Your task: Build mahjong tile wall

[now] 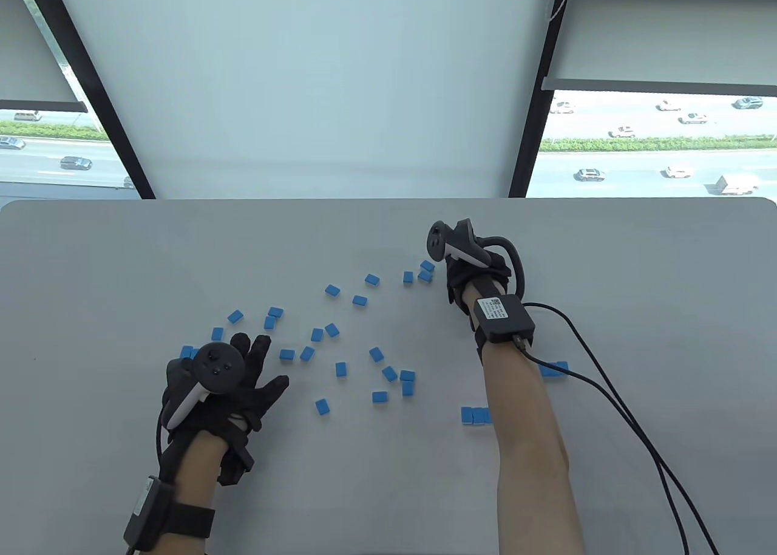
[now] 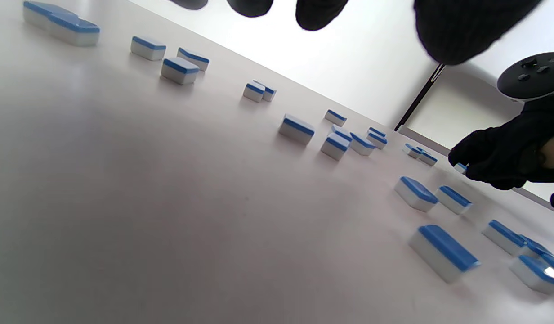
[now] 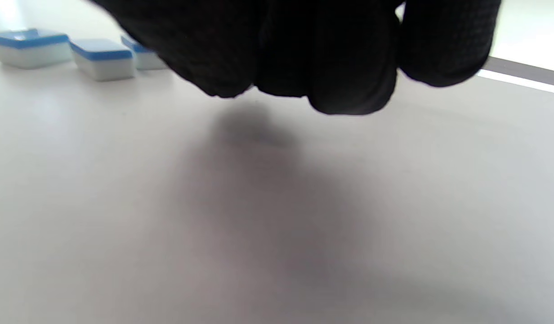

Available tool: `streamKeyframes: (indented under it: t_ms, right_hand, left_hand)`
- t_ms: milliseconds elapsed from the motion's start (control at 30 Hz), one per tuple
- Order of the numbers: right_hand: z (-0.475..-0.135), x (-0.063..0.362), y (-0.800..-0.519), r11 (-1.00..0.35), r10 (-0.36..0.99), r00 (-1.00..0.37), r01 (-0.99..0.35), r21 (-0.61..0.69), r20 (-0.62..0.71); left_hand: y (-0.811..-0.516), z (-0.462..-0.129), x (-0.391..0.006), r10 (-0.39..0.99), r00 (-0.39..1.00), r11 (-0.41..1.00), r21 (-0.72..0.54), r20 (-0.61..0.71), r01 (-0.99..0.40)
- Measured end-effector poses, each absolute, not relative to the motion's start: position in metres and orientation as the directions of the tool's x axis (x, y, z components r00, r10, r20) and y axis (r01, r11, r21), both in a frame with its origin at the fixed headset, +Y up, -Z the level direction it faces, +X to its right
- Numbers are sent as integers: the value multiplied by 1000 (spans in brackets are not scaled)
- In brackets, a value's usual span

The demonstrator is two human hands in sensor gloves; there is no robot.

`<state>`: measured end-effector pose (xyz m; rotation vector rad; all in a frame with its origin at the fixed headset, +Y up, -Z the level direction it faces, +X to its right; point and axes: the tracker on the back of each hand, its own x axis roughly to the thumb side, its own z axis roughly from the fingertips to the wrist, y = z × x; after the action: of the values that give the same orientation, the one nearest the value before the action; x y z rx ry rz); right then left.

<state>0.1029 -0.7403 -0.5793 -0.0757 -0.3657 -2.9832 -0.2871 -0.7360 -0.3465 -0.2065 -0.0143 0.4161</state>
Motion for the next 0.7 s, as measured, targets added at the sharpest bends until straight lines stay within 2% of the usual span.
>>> streamKeyframes:
  t_ms: [200,400,533,700]
  right_hand:
    - [-539,114,-706,-973,-150,-974,176,152,168]
    - [-485,134,-671,-991,-115,-965,129,42,234]
    - [-457,153,-663,-998,-69,-971,65,-22,230]
    - [-419,176,-667,-996,0,-981,-18,-92,196]
  left_hand:
    - [-733,-345,-283,398,917,899,-198,-5,-391]
    - [-732,-343,-279,393,919,902,-202,14,-382]
    - [-732,-344,-279,393,919,902,-200,18,-382]
    - [-731,-346,-278,394,919,902,-203,18,-382]
